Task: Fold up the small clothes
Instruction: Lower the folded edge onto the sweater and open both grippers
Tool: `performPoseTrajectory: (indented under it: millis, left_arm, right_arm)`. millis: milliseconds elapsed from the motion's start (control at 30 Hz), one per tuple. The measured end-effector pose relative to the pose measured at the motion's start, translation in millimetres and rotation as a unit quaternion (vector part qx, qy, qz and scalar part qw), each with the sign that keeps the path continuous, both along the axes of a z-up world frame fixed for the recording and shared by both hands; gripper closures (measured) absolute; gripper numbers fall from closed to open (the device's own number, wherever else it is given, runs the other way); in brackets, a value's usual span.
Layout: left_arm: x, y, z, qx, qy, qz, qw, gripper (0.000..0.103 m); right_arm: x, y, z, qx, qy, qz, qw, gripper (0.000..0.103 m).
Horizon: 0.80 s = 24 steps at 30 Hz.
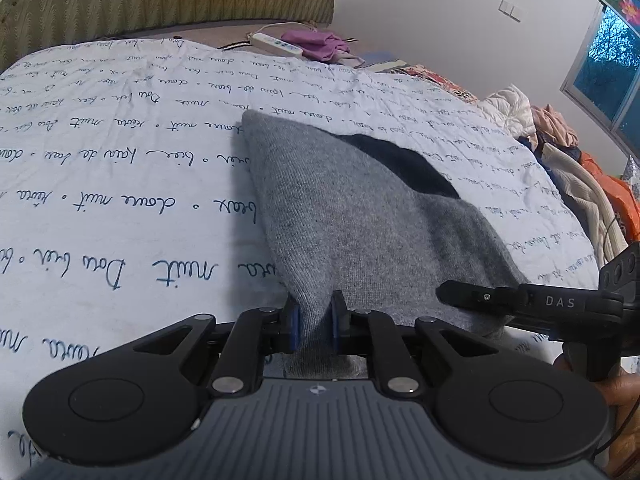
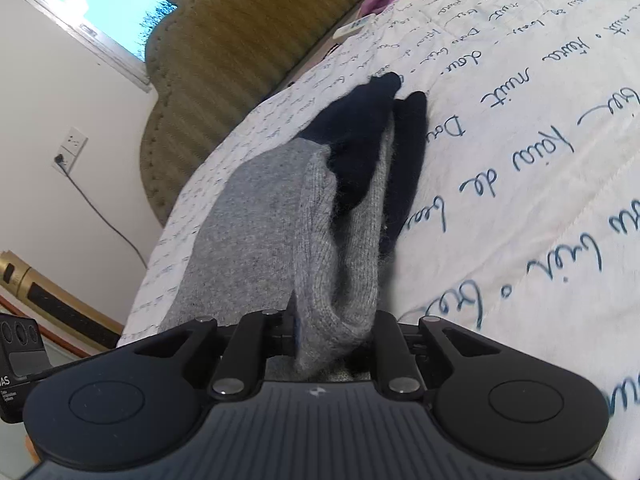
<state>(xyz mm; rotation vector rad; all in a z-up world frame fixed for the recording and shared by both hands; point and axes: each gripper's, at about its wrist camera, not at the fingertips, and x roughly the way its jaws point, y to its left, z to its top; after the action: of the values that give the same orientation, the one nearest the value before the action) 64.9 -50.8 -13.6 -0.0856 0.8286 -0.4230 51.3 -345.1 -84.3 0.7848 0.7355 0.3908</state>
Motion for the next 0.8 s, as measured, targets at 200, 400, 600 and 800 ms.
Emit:
performPoseTrajectory:
  millis: [200,400,600,800]
  left_arm:
    - [-12,-5,-11,0.032,-0.004,-0.001,0.9995,0.086]
    - [-23,-9,-12,0.073,-0.037,0.024,0.9963,0.063]
    - [-37,-3,-6,0.100,-0.054,0.059,0.9918,0.056]
    - [-45,7,-3,0.139,-0.073,0.129,0.9791,0.052]
  right_arm:
    - [-9,2,-1,-0.031,0.005,0.006,0.999,0.086]
    - [-19,19,13,-0.117,-0.011,-0.007,0.993,0.065]
    - [-36,12,19,-0.154,-0.033,-0.037,0.987,0.048]
    - [-62,26,57,-0.252,-0.136,-0.094,0.953,0.036]
